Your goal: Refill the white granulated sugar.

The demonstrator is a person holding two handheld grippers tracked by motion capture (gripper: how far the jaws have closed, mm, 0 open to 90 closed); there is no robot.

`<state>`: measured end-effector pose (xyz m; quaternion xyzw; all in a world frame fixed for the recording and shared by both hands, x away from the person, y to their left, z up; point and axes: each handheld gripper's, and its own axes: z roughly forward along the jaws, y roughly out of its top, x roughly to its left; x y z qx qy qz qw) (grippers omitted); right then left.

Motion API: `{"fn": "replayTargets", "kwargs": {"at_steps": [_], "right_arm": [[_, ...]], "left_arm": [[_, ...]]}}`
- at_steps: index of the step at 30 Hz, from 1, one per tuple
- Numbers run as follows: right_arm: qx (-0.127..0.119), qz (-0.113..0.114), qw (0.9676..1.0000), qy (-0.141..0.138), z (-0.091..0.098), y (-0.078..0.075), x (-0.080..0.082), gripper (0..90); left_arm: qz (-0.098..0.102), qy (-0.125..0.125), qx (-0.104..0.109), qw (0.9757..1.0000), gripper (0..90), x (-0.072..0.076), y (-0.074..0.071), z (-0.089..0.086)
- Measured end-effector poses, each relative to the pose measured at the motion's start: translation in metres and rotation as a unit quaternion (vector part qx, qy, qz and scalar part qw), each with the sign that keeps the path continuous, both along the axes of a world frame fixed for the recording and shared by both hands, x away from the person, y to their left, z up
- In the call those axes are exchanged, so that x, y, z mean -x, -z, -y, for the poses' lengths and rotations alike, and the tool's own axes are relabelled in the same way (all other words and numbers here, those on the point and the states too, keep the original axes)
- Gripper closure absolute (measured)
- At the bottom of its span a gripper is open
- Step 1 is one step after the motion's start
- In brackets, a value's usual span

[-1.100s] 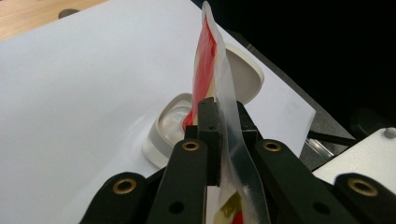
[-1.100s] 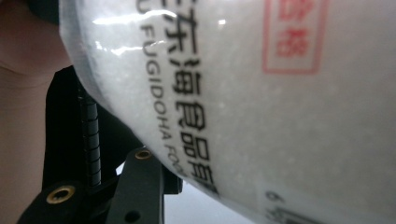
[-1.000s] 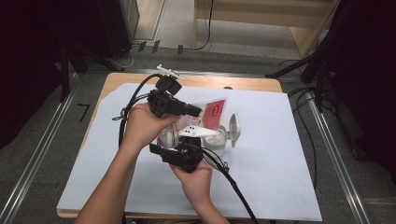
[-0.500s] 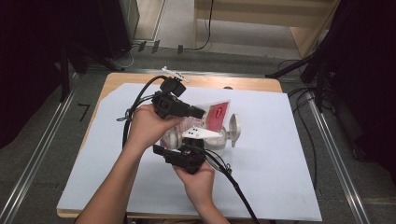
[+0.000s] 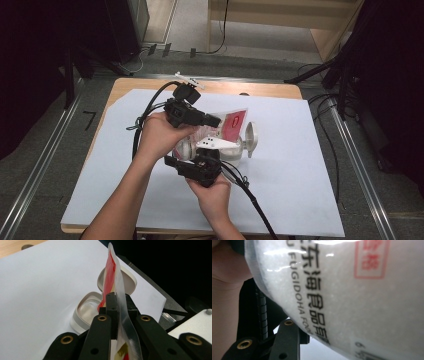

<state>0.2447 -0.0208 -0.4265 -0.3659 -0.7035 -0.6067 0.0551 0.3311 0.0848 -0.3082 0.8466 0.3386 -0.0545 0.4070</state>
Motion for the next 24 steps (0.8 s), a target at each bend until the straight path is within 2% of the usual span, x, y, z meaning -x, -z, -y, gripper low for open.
{"fn": "replayTargets", "kwargs": {"at_steps": [11, 14, 16, 20, 24], "right_arm": [[0.002, 0.001, 1.0000, -0.001, 0.0010, -0.0004, 0.0007, 61.6], [0.007, 0.006, 1.0000, -0.001, 0.0007, -0.0003, 0.0010, 60.5], [0.009, 0.010, 0.9999, -0.002, 0.0005, -0.0004, 0.0016, 59.2], [0.010, 0.009, 0.9999, 0.002, 0.0005, -0.0011, 0.0027, 61.5], [0.010, 0.011, 0.9999, 0.003, 0.0005, -0.0011, 0.0032, 61.9]], "left_arm": [[0.000, 0.001, -0.001, 1.0000, 87.4, 0.0000, 0.0001, 0.0006], [0.001, 0.000, 0.003, 1.0000, 87.4, 0.0001, 0.0007, 0.0010], [0.001, -0.002, -0.002, 1.0000, 87.4, 0.0009, -0.0002, 0.0015], [0.000, -0.002, 0.003, 1.0000, 87.2, 0.0011, 0.0000, 0.0018], [0.000, -0.002, 0.000, 1.0000, 87.2, 0.0011, -0.0004, 0.0018]]}}
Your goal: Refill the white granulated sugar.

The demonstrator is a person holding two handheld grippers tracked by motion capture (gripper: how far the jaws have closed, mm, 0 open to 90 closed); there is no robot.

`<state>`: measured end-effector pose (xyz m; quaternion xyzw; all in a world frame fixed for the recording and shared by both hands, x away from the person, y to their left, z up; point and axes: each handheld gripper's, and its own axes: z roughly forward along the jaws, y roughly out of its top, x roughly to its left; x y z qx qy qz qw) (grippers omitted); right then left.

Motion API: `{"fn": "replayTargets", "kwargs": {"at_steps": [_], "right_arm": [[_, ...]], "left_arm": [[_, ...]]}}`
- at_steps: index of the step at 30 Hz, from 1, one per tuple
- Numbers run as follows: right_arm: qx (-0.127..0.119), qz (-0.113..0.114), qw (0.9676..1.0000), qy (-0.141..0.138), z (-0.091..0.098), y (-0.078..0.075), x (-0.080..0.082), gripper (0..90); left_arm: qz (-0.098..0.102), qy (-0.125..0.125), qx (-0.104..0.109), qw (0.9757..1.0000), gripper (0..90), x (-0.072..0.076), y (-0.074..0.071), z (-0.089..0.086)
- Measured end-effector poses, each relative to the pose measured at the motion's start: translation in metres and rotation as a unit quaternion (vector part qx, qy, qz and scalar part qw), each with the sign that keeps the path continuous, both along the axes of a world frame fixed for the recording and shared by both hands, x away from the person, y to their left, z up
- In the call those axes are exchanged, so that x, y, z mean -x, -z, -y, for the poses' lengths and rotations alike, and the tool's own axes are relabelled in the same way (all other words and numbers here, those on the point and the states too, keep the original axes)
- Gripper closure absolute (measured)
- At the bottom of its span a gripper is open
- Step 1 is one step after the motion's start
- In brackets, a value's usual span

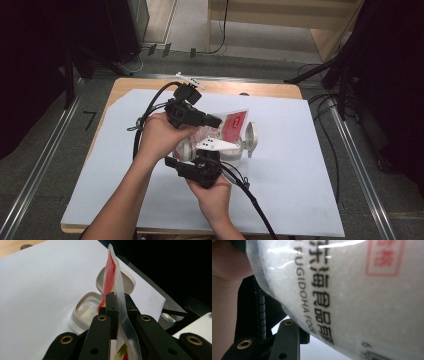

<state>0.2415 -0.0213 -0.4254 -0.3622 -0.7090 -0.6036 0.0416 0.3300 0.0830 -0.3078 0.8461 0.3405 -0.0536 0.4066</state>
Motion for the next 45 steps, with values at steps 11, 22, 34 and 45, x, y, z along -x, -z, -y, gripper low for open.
{"fn": "replayTargets", "kwargs": {"at_steps": [11, 22, 34, 45], "right_arm": [[-0.008, -0.005, 0.9999, -0.003, 0.0008, -0.0013, 0.0015, 62.1], [-0.013, -0.007, 0.9999, -0.002, 0.0004, -0.0032, 0.0039, 62.1], [-0.009, -0.001, 1.0000, 0.000, 0.0004, -0.0023, 0.0041, 62.0], [-0.008, 0.002, 1.0000, 0.001, 0.0001, -0.0021, 0.0044, 62.1]], "left_arm": [[0.000, 0.000, 0.003, 1.0000, 86.6, 0.0019, -0.0014, 0.0012], [0.001, 0.004, -0.002, 1.0000, 86.3, 0.0038, -0.0041, 0.0016], [0.002, 0.004, 0.004, 1.0000, 86.4, 0.0034, -0.0027, 0.0019], [0.001, 0.004, 0.004, 1.0000, 86.4, 0.0034, -0.0027, 0.0018]]}}
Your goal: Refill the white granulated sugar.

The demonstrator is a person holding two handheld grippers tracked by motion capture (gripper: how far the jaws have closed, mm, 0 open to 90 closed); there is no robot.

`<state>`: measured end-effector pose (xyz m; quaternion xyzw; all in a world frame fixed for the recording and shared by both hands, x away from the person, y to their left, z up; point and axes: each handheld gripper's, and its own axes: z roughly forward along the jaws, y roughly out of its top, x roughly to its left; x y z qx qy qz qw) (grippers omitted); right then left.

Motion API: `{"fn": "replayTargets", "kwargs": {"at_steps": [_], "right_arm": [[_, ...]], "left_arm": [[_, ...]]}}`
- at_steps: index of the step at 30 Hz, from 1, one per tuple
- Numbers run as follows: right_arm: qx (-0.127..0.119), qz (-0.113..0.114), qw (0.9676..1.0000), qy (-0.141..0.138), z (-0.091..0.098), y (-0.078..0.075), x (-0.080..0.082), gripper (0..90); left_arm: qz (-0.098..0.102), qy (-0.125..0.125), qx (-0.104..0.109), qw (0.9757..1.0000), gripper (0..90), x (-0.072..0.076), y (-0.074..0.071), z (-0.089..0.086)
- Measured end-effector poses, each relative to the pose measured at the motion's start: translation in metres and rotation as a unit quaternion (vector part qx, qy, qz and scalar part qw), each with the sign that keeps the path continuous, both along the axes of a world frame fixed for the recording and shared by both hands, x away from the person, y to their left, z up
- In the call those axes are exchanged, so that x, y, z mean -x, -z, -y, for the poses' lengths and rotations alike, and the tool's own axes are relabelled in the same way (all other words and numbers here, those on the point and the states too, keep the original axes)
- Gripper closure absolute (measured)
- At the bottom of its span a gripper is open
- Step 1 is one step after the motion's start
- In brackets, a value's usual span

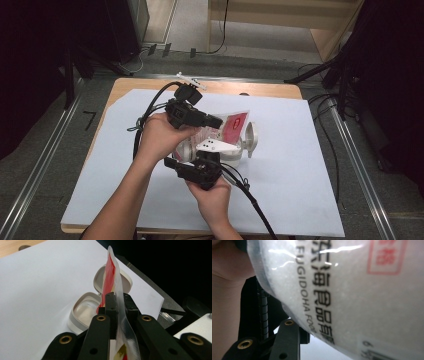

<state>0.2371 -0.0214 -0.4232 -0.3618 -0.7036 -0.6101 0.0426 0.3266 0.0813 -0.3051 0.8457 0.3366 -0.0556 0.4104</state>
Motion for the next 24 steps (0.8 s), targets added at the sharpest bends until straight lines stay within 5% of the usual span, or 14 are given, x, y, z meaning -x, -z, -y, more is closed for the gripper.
{"fn": "replayTargets", "kwargs": {"at_steps": [24], "right_arm": [[-0.002, -0.001, 1.0000, -0.001, 0.0000, -0.0005, 0.0006, 62.0]], "left_arm": [[-0.001, 0.000, -0.002, 1.0000, 86.3, 0.0005, -0.0009, -0.0003]]}}
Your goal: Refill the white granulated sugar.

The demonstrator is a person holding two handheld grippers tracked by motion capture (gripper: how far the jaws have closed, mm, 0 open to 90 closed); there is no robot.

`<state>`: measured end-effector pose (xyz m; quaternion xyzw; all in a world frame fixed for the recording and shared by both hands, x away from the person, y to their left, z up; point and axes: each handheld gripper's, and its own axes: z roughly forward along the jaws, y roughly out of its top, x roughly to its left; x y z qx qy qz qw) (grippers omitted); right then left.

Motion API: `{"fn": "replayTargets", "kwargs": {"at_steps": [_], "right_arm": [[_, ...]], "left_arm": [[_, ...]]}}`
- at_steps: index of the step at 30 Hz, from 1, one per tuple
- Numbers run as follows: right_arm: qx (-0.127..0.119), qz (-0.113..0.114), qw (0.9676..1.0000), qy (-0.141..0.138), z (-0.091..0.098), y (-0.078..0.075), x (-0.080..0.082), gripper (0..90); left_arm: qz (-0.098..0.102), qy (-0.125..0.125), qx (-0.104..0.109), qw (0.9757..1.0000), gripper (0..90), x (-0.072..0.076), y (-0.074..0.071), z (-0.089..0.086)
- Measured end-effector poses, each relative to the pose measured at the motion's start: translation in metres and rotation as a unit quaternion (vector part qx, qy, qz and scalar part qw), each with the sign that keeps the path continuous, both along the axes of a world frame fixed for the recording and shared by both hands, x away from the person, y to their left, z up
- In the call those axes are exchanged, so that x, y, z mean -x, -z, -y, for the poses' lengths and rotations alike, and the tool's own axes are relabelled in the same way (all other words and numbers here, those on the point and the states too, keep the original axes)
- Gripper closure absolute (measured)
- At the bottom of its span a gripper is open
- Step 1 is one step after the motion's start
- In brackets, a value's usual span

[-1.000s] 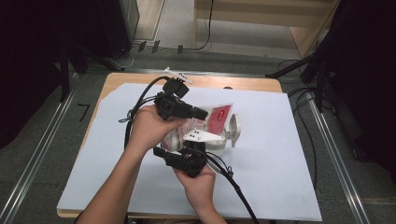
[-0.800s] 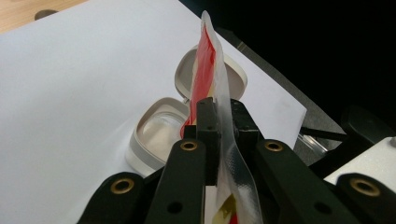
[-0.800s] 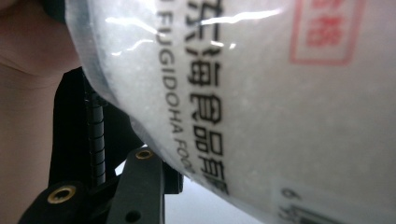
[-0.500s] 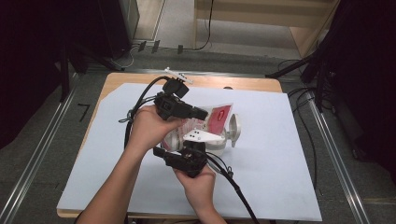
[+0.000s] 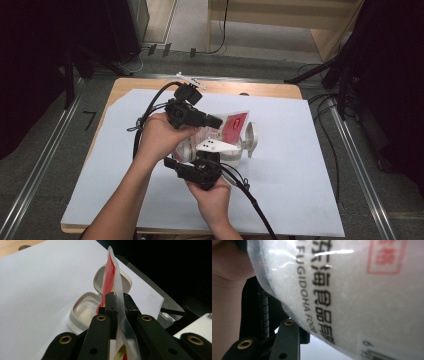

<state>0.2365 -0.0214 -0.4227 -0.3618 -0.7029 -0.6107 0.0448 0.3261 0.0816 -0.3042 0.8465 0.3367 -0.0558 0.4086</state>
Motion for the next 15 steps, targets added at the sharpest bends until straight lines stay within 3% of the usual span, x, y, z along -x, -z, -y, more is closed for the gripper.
{"fn": "replayTargets", "kwargs": {"at_steps": [15], "right_arm": [[0.002, 0.002, 1.0000, -0.004, 0.0004, -0.0003, -0.0004, 61.1]], "left_arm": [[0.001, -0.003, -0.005, 1.0000, 86.4, -0.0002, -0.0007, -0.0002]]}}
